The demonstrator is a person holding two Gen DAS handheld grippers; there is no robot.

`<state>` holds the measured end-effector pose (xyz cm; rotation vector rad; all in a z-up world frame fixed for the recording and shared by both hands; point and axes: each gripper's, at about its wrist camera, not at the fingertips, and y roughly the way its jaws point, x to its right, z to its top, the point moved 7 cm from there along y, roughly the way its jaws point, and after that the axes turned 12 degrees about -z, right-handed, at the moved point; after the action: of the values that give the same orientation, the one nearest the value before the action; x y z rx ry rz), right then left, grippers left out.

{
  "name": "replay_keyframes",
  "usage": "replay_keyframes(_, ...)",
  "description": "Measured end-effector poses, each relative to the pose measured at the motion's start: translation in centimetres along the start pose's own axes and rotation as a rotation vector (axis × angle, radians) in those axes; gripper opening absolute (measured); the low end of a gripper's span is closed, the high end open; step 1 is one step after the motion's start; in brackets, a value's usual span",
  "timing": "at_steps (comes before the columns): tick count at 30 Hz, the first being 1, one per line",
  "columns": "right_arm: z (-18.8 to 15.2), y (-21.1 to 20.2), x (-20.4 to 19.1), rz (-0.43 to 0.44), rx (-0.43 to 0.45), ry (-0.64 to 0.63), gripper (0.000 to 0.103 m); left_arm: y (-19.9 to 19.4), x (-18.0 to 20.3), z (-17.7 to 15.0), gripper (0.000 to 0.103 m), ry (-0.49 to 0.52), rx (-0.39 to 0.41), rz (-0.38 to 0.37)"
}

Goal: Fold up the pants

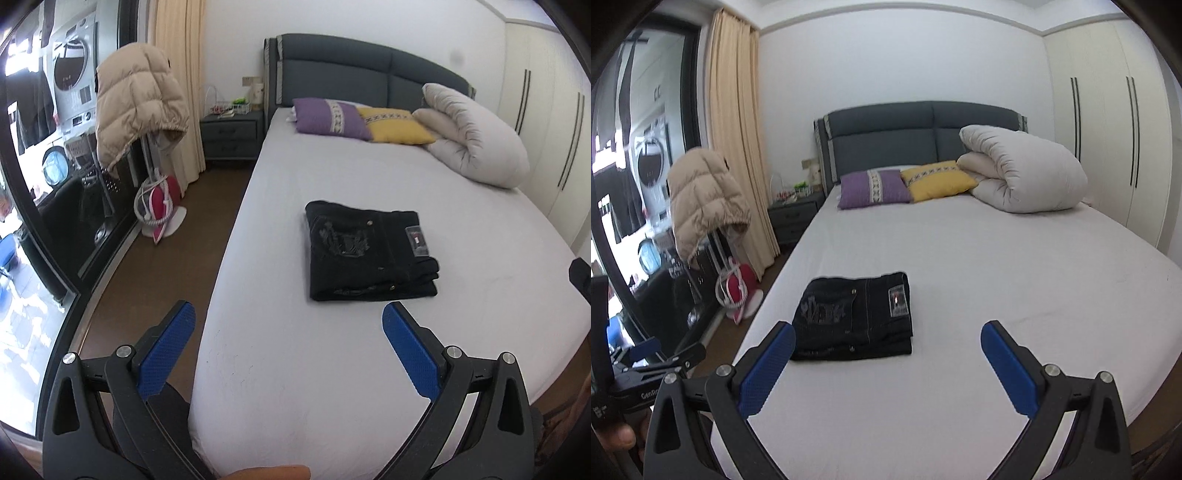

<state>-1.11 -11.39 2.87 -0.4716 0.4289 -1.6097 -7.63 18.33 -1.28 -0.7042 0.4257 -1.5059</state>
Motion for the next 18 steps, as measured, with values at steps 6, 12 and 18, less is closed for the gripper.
replay_keyframes(6, -0.8, 1.2, -1.1, -0.006, -0.048, -0.009, 0.103, 2.2, -1.3, -0.1, 0.103, -0.023, -0.024, 0.000)
replay_keyframes(12, -1.4, 2.2, -1.2, -0.016, -0.085, -0.022, 0.103, 3.9, -1.9, 0.2, 0.103, -0.030, -0.046, -0.005)
replay_keyframes(18, -1.8, 2.7, -1.3, -0.018, -0.105, -0.037, 0.103, 4.8, -2.0, 0.2, 0.103, -0.026, -0.054, -0.002)
